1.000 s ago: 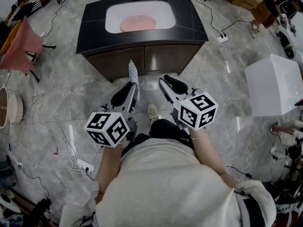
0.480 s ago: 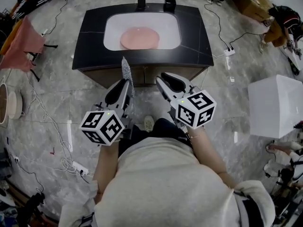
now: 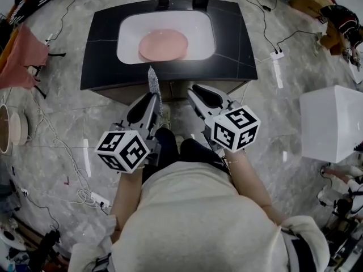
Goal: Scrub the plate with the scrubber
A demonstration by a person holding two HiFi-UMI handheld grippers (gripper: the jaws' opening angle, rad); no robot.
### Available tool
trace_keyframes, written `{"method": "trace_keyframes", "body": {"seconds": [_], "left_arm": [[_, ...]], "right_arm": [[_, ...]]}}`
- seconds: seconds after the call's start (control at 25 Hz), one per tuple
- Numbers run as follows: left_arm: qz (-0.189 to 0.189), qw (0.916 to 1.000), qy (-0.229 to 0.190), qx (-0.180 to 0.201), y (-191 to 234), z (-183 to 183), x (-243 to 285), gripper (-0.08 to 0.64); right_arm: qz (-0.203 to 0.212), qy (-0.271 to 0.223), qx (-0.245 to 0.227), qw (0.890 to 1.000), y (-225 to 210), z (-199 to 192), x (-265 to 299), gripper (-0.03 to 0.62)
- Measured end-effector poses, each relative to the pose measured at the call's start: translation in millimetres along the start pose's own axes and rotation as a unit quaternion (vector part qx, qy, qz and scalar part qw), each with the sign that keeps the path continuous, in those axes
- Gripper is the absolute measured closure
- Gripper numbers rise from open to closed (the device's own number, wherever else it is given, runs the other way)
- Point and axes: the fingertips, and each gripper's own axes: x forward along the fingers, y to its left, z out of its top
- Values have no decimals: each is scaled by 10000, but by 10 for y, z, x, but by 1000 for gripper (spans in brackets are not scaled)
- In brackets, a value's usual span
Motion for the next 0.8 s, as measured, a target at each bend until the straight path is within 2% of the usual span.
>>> {"method": "trace_keyframes", "body": {"seconds": [0.28, 0.48, 0.6, 0.8], "left_arm": [[-236, 9996, 125, 61, 85, 131, 397, 497], [-388, 9988, 284, 86, 276, 260, 734, 497], [-423, 9987, 275, 77, 466, 448, 941, 497], [-532, 9983, 233, 88, 732, 801, 1333, 497]], "right_arm": [[-235, -54, 128, 9996, -292, 121, 166, 511], [-349, -88, 180, 9992, -479, 312, 500, 511], [-364, -67, 160, 9992, -550, 430, 721, 511], [-610, -135, 206, 9978, -809, 692, 1035, 509]]}}
